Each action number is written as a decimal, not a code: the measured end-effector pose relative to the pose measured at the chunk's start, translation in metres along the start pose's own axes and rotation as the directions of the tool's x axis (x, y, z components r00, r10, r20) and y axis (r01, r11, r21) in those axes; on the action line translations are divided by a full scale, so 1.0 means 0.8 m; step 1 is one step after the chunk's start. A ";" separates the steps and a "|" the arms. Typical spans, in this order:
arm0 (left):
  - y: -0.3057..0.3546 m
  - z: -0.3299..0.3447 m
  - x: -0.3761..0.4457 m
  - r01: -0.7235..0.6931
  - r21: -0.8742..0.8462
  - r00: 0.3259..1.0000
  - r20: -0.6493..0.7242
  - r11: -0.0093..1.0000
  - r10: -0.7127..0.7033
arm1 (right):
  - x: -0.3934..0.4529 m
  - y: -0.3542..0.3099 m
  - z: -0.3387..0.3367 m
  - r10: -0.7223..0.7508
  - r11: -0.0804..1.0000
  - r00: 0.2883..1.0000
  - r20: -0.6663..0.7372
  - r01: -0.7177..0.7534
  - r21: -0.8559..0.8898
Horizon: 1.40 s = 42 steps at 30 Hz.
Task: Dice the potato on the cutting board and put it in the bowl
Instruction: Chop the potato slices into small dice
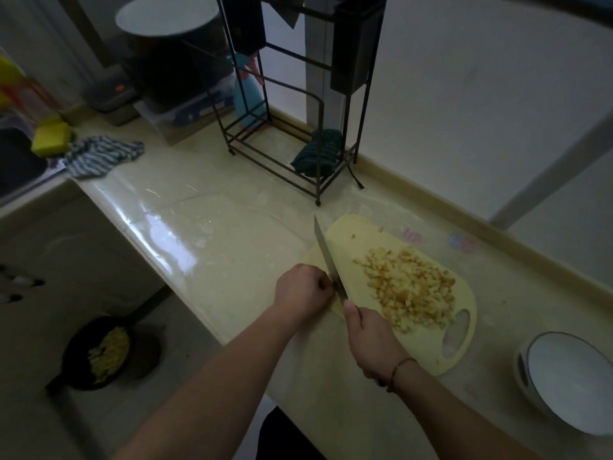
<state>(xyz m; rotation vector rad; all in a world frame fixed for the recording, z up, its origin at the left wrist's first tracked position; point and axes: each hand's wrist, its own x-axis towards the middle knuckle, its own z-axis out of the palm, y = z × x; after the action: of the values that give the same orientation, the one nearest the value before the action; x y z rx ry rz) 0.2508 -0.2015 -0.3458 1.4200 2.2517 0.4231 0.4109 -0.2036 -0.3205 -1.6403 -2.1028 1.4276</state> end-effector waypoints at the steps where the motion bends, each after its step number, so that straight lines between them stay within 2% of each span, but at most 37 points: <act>1: 0.000 0.000 0.000 -0.005 -0.003 1.000 0.001 1.000 0.005 | 0.004 -0.002 0.000 -0.006 1.000 1.000 0.000 0.006 -0.013; 5: -0.004 0.000 0.000 -0.067 -0.007 0.998 0.006 0.998 0.067 | 0.019 -0.004 -0.001 -0.029 0.999 1.000 0.000 0.029 0.016; 9: -0.020 0.000 0.001 -0.210 -0.011 0.977 0.022 0.978 0.210 | 0.011 0.009 -0.006 -0.032 0.993 0.999 -0.004 0.032 0.112; 11: -0.027 -0.004 0.004 -0.270 -0.022 0.962 0.040 0.963 0.271 | -0.001 0.015 -0.014 -0.035 0.976 0.999 -0.002 0.034 0.213; 14: -0.034 -0.012 0.014 -0.356 -0.044 0.934 0.009 0.933 0.357 | -0.015 0.018 -0.032 0.028 0.905 0.998 0.054 -0.048 0.423; 16: -0.033 -0.018 0.022 -0.446 -0.032 0.894 0.023 0.894 0.447 | -0.019 0.019 -0.043 0.058 0.877 0.996 0.071 -0.085 0.473; 19: -0.029 -0.020 0.036 -0.589 0.072 0.806 0.125 0.805 0.579 | -0.020 0.022 -0.050 0.062 0.885 0.995 0.074 -0.089 0.456; 21: -0.031 -0.016 0.040 -0.628 0.113 0.777 0.142 0.770 0.614 | -0.019 0.025 -0.048 0.064 0.889 0.994 0.093 -0.099 0.447; 23: -0.032 -0.013 0.037 -0.579 0.108 0.815 0.096 0.808 0.571 | -0.017 0.027 -0.043 0.068 0.902 0.993 0.095 -0.102 0.419; 26: -0.032 -0.006 0.023 -0.365 0.010 0.930 -0.053 0.931 0.365 | -0.011 0.030 -0.032 0.044 0.949 0.999 0.030 -0.051 0.311; 29: -0.026 0.007 0.009 -0.219 -0.105 0.967 -0.159 0.970 0.201 | -0.001 0.029 -0.022 -0.022 0.983 0.999 -0.042 0.029 0.181; 36: -0.013 0.018 0.007 -0.194 -0.123 0.970 -0.174 0.973 0.171 | 0.005 0.025 -0.011 -0.050 0.994 0.999 -0.001 0.050 0.098; 42: -0.018 0.015 0.005 -0.259 -0.091 0.955 -0.171 0.962 0.241 | 0.005 0.021 -0.017 -0.091 0.993 0.996 -0.008 0.091 0.072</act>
<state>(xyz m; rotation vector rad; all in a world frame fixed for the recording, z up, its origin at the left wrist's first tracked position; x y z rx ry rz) 0.2447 -0.2040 -0.3637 1.6704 2.1339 0.7572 0.4292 -0.1930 -0.3267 -1.5007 -2.0696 1.4520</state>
